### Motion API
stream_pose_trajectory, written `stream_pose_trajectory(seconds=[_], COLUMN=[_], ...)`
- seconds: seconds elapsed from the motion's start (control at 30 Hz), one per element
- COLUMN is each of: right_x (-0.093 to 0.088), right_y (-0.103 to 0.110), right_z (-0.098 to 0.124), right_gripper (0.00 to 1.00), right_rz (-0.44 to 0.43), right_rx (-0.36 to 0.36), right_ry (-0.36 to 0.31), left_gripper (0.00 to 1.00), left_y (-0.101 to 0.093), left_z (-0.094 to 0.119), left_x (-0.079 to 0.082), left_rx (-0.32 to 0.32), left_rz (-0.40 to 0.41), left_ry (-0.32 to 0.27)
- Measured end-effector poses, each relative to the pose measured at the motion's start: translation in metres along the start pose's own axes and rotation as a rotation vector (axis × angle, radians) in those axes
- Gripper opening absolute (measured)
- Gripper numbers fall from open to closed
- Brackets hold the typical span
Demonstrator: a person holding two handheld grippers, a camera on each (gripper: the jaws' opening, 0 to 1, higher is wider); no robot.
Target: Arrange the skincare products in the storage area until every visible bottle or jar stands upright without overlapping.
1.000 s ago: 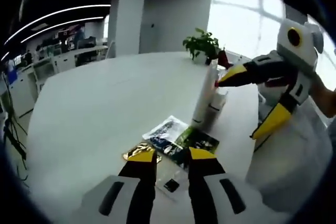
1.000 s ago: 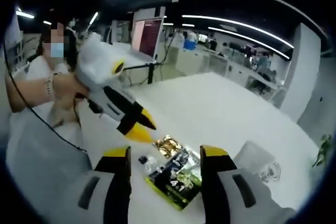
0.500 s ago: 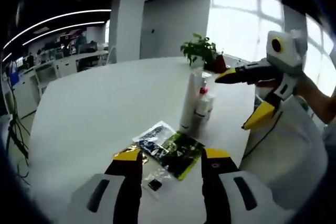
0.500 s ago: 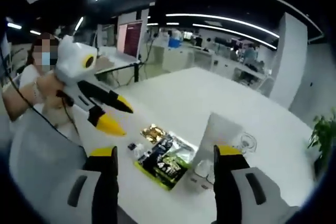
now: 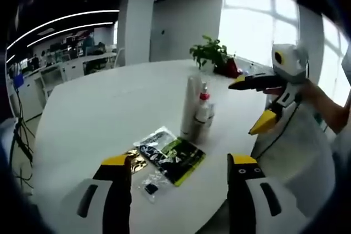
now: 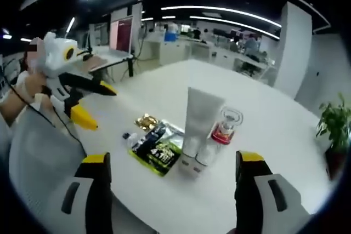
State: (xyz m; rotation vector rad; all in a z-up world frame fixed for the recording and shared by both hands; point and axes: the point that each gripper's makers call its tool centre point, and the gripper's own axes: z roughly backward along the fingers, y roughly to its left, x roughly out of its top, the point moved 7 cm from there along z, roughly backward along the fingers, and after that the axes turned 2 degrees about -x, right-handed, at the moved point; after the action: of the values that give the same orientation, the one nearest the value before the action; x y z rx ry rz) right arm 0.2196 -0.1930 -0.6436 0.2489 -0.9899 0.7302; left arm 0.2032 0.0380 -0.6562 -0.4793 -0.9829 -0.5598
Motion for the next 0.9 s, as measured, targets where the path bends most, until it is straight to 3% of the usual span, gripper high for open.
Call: stream_pose_trajectory(seconds=[0.07, 0.27, 0.63, 0.9], right_x=[-0.007, -0.023, -0.028, -0.03], right_y=[-0.002, -0.004, -0.008, -0.005], right_z=[-0.001, -0.002, -0.003, -0.004], right_gripper=[0.99, 0.99, 0.99, 1.0], right_rz=[-0.051, -0.036, -0.025, -0.004], right_rx=[0.006, -0.002, 0.009, 0.02], right_ry=[0.009, 0.058, 0.085, 0.102], left_gripper=[0.7, 0.81, 0.99, 0.99], left_y=[-0.002, -0.002, -0.004, -0.003], left_z=[0.0, 0.001, 0.002, 0.002], left_x=[-0.004, -0.01, -0.009, -0.013], left_rx=[0.005, 0.036, 0.039, 0.052], left_rz=[0.008, 0.033, 0.046, 0.063], left_ry=[0.012, 0.028, 0.026, 0.041])
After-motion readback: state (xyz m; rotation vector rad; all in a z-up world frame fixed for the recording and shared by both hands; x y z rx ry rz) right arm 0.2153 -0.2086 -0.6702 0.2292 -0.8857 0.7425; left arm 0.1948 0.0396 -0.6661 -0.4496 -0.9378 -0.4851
